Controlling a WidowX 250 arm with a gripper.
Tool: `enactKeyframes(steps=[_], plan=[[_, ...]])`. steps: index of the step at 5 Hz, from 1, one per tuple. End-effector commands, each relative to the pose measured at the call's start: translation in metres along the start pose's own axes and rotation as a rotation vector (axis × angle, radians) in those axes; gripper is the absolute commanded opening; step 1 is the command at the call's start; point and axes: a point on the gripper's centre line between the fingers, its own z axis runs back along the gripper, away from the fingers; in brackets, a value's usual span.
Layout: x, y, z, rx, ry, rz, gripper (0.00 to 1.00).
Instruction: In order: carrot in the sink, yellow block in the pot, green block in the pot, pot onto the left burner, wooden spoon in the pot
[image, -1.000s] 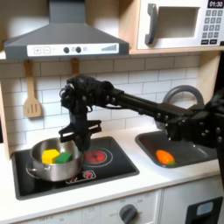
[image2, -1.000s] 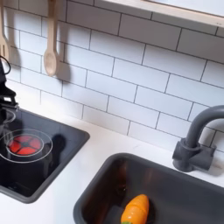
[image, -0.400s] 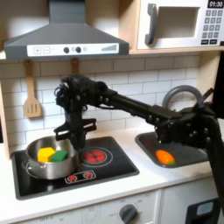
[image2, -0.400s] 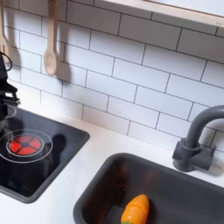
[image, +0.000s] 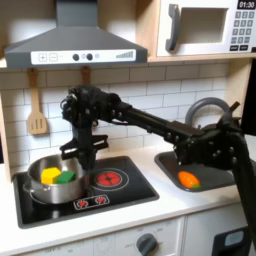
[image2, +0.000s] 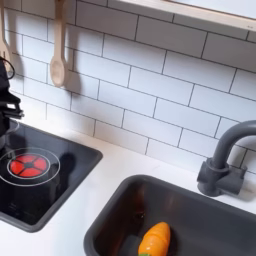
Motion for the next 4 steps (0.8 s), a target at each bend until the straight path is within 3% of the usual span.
enactKeyframes(steps=[1,2,3,4], plan=[[0.004,0.002,0.008,0.004,-0.044,0.018,0.00],[0.001,-0.009,0.016,0.013,-0.067,0.005,1.00],[-0.007,-0.009,0.028,0.027,-0.086,0.045,1.00],[-0.017,-0.013,0.056,0.058,-0.137,0.065,1.00]])
